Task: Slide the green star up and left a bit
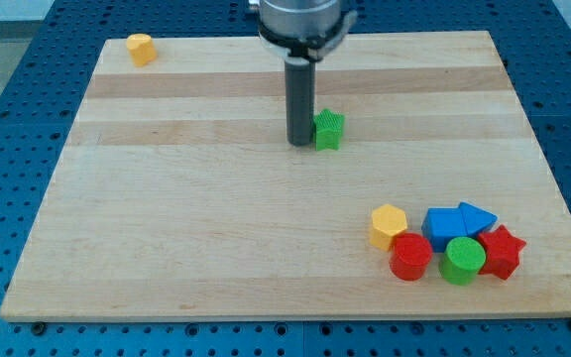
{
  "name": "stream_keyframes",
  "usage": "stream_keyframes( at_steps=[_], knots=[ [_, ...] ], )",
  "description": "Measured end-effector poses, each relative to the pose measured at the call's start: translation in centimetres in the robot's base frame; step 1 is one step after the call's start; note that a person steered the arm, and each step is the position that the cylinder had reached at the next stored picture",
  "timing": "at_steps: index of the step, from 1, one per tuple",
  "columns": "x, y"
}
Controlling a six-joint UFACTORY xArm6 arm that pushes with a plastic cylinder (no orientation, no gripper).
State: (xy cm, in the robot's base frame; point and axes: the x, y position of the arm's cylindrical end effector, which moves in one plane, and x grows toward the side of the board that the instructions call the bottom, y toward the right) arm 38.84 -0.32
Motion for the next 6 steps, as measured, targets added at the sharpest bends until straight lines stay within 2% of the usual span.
stream_keyframes(
  at_steps=[1,2,5,6],
  knots=[
    [0.7,0.0],
    [2.6,3.1],
    [4.2,9.6],
    [-0.4,8.9]
  ],
)
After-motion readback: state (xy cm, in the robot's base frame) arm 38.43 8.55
